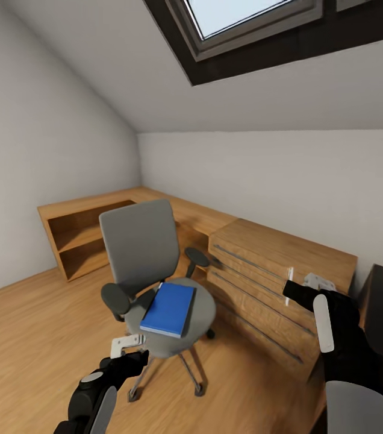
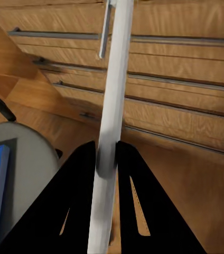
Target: In the bedroom, organize the workspace by keeping the computer under the desk, ensuring the monitor is on the desk, placing the keyboard on the desk next to the monitor, placing the mouse on the desk next to the keyboard, moving the folder from the swivel chair onto the desk next to the mouse, stacking the notebook on top of the folder with the pen on top of the notebook, and positioning the swivel chair next to the desk.
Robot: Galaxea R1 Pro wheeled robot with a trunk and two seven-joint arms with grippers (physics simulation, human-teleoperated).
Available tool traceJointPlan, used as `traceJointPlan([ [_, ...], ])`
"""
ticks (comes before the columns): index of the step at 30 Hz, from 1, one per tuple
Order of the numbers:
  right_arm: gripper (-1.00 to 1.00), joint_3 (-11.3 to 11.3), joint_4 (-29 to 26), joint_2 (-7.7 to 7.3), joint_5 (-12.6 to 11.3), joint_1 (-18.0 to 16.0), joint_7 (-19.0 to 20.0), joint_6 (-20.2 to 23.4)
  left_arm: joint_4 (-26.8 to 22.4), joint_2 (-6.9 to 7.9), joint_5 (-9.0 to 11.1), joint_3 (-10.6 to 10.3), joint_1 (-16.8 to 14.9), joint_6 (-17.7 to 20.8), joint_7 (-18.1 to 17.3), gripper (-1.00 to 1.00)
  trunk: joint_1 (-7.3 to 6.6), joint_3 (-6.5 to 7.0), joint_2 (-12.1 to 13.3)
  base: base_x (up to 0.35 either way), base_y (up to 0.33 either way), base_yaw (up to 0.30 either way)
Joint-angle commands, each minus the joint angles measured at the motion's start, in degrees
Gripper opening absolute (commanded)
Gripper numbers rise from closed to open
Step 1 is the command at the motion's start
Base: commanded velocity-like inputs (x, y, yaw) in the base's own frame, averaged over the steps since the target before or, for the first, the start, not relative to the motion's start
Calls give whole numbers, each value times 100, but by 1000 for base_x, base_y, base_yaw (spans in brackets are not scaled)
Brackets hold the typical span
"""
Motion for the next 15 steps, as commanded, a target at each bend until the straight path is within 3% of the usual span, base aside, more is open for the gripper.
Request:
traceJointPlan([
  [1,-100,-5,-4,4,-68,-6,-68,18,-8,0,65,0,-3,21,52,100,-23,12,38,0,-51,-219],
  [7,-100,-11,-5,-3,-64,-5,-68,18,-4,0,63,-4,-3,21,53,100,-155,120,279,0,-51,-140],
  [15,-100,-66,-12,-18,-65,-5,-68,18,0,0,60,-4,-3,21,53,100,-330,264,600,0,-272,-11],
])
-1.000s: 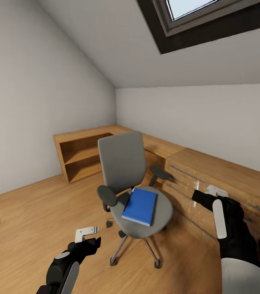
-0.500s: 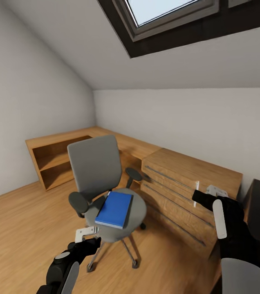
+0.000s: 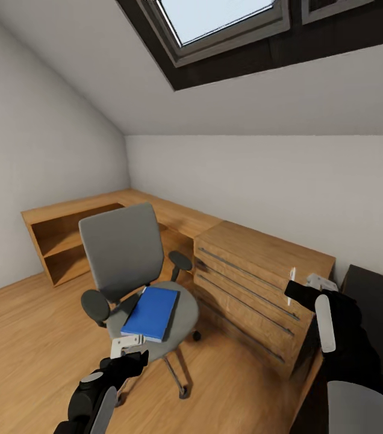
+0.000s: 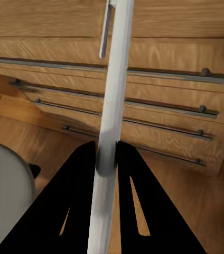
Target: In the bedroom, organize the workspace by keeping the computer under the desk, ensuring the monitor is on the desk, placing the keyboard on the desk next to the monitor, placing the mouse on the desk next to the keyboard, moving the folder from the swivel chair onto the desk next to the mouse, stacking the notebook on top of the folder with the pen on top of the notebook, and positioning the swivel chair next to the desk.
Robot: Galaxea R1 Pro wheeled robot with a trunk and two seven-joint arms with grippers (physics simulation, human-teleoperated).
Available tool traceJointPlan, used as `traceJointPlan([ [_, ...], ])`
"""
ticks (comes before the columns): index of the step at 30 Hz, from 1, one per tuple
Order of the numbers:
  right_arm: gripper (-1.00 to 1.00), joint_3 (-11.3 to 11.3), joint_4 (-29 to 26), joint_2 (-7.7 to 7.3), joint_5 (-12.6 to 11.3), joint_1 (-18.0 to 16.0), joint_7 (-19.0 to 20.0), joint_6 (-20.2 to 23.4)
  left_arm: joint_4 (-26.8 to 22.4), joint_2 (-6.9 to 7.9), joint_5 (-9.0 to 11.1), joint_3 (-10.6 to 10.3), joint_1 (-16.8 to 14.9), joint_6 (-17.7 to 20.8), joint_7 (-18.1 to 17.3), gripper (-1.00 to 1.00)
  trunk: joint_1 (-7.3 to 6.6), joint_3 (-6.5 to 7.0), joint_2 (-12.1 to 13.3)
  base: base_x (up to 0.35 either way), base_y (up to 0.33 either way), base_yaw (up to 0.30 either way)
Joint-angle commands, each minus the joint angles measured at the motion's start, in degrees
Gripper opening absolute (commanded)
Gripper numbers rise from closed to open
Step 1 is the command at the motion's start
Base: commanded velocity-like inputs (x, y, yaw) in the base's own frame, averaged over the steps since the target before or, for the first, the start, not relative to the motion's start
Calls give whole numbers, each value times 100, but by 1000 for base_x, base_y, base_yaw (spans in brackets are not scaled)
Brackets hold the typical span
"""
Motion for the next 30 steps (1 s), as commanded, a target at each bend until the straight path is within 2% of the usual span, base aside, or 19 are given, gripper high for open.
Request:
traceJointPlan([
  [1,-100,-38,-5,1,-73,-5,-68,17,-8,0,60,-4,-4,21,52,100,-23,12,38,0,-308,-1],
  [13,-100,-108,-5,-19,-64,-4,-66,8,160,0,55,-4,-4,16,52,100,-286,228,519,0,-275,0],
  [21,-100,-166,2,-118,-50,-5,-60,-26,168,0,59,8,-4,12,52,100,-462,371,840,0,-28,0],
  [30,-100,-243,8,-114,-41,-1,-78,-5,165,2,67,20,-4,3,52,100,-660,537,1201,0,-1,-22],
])
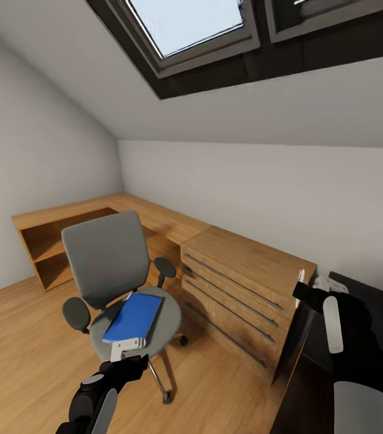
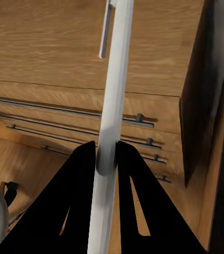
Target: In the bedroom, organize the workspace by keeping the computer under the desk, ensuring the monitor is on the desk, placing the keyboard on the desk next to the monitor, placing the mouse on the desk next to the keyboard, moving the folder from the swivel chair onto the desk next to the mouse, stacking the notebook on top of the folder with the pen on top of the notebook, and positioning the swivel chair next to the desk.
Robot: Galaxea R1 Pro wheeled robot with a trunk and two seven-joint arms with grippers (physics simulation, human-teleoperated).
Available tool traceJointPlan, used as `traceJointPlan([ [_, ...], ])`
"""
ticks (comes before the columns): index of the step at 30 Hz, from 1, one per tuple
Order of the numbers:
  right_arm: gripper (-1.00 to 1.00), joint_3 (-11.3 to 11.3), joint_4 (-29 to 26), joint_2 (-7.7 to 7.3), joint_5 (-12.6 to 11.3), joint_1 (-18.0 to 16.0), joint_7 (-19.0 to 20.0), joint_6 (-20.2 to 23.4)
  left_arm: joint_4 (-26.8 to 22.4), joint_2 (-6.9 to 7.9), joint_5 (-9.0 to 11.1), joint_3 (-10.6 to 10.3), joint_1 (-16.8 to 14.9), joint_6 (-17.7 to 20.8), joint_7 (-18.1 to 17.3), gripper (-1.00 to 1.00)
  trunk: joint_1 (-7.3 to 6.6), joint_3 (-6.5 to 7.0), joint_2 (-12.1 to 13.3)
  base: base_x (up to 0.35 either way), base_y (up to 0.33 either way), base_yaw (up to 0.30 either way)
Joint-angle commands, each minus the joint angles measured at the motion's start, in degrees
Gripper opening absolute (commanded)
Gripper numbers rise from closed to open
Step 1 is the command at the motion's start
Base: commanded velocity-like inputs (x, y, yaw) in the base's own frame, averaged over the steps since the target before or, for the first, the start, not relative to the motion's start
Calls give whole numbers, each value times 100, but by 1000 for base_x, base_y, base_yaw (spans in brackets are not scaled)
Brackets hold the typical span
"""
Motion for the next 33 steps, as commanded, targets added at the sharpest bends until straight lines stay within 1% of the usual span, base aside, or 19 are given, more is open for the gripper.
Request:
traceJointPlan([
  [1,-100,-11,-3,-5,-67,-6,-67,25,-19,2,62,-2,-3,15,52,100,-1,-3,-3,0,0,-195],
  [5,-100,-30,35,-22,-32,-8,-101,29,-25,19,58,23,-3,11,52,100,-1,9,-3,0,0,-262],
  [7,-100,-32,148,-139,-13,-9,-129,57,-8,32,59,38,-3,5,63,100,-1,14,-3,0,-34,-279],
  [8,-100,-32,189,-165,-13,-10,-129,59,-7,32,60,39,-3,4,65,100,-1,17,-3,0,-106,-280],
  [9,-100,-24,404,-256,-15,-8,-129,59,-6,34,57,40,-3,3,67,100,-1,19,-3,0,-224,-280],
  [10,-100,-23,769,-325,-16,-9,-128,52,-5,34,55,41,-3,2,69,100,-1,21,-3,0,-279,-281],
  [13,-100,-13,1005,-431,-22,-10,-118,43,-4,29,48,35,-3,2,69,100,-1,24,-3,0,-297,-275],
  [16,-100,6,1039,-443,-23,-10,-110,32,-4,28,46,33,-3,2,69,100,-1,24,-3,0,-306,-229],
  [19,-100,22,1059,-439,-23,-10,-104,17,-4,26,46,30,-3,2,69,100,-1,24,-3,0,-253,-78],
  [21,-100,43,1187,-437,-21,-10,-102,-36,-4,26,46,26,-3,2,65,100,-1,24,-3,0,-81,-18],
  [25,-100,324,1565,-440,42,-16,-117,-431,-4,26,46,24,-3,2,64,100,-1,24,-3,0,-19,-4],
  [26,-100,411,1803,-440,106,-24,-124,-606,-4,26,46,24,-3,2,64,100,-1,24,-3,0,-4,-1],
  [28,-100,444,2016,-439,189,-35,-126,-682,-4,26,46,24,-3,2,63,100,-1,24,-3,0,-2,-1],
  [29,-100,467,2337,-437,402,-52,-133,-798,-4,26,46,24,-3,2,62,100,-1,24,-3,0,0,0],
  [33,-100,475,2590,-430,585,-67,-143,-963,-4,26,46,28,-3,2,61,100,-1,24,-3,0,0,0],
])
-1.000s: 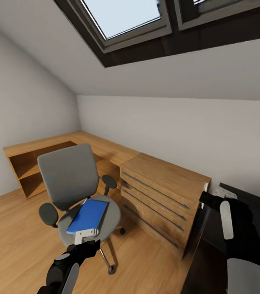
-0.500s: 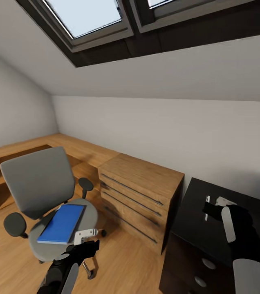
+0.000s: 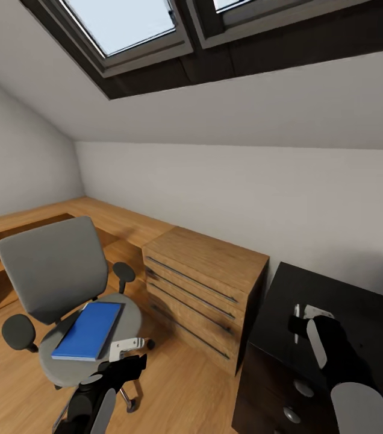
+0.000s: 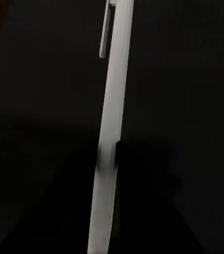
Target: In the bedroom, organize the workspace by keeping the computer under the desk, ensuring the monitor is on the desk, placing the keyboard on the desk next to the monitor, placing the mouse on the desk next to the keyboard, moving the folder from the swivel chair onto the desk next to the mouse, stacking the notebook on top of the folder with the pen on top of the notebook, and positioning the swivel chair next to the desk.
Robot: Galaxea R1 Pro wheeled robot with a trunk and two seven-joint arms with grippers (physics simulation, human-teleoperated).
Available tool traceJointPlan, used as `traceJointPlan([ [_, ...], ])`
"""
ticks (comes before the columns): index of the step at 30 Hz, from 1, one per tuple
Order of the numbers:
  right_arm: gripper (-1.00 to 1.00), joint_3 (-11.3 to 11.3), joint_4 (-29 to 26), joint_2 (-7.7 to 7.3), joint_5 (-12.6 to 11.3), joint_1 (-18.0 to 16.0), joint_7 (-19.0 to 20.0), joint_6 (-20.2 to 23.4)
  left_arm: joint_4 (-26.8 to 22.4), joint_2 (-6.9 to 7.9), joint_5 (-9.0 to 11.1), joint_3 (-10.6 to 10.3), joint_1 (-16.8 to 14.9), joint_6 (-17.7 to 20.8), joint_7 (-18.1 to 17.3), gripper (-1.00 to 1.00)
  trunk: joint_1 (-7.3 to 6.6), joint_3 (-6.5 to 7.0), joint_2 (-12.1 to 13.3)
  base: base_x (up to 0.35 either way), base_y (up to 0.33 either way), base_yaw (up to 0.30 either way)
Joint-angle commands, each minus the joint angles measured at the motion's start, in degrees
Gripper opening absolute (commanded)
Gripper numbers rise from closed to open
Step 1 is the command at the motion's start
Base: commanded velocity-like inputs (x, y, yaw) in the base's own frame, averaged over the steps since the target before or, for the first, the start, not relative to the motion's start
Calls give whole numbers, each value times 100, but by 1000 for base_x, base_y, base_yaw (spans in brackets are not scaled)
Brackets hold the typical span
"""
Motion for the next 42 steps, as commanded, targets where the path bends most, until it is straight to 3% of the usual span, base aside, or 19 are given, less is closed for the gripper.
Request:
traceJointPlan([
  [1,-100,3,30,0,-35,-7,-47,9,-6,0,61,-4,-4,19,52,100,0,-7,-4,0,0,0],
  [15,-100,13,693,-7,52,-195,-58,-277,-6,0,68,-9,-4,19,52,100,0,-7,-4,0,0,0],
  [19,-100,7,960,-8,345,-305,-82,-595,-6,0,69,-9,-4,19,52,100,0,-7,-4,17,0,0],
  [22,-100,6,1176,-7,423,-392,-230,-779,-6,0,69,-9,-4,19,52,100,0,-7,-4,138,0,0],
  [31,-100,12,2098,-35,469,-743,-713,-1587,-6,0,69,-9,-4,19,44,100,0,-7,-4,54,0,0],
  [42,-100,13,2248,-86,470,-808,-752,-1685,-6,0,75,-9,-4,19,43,100,0,-7,-4,0,0,0],
])
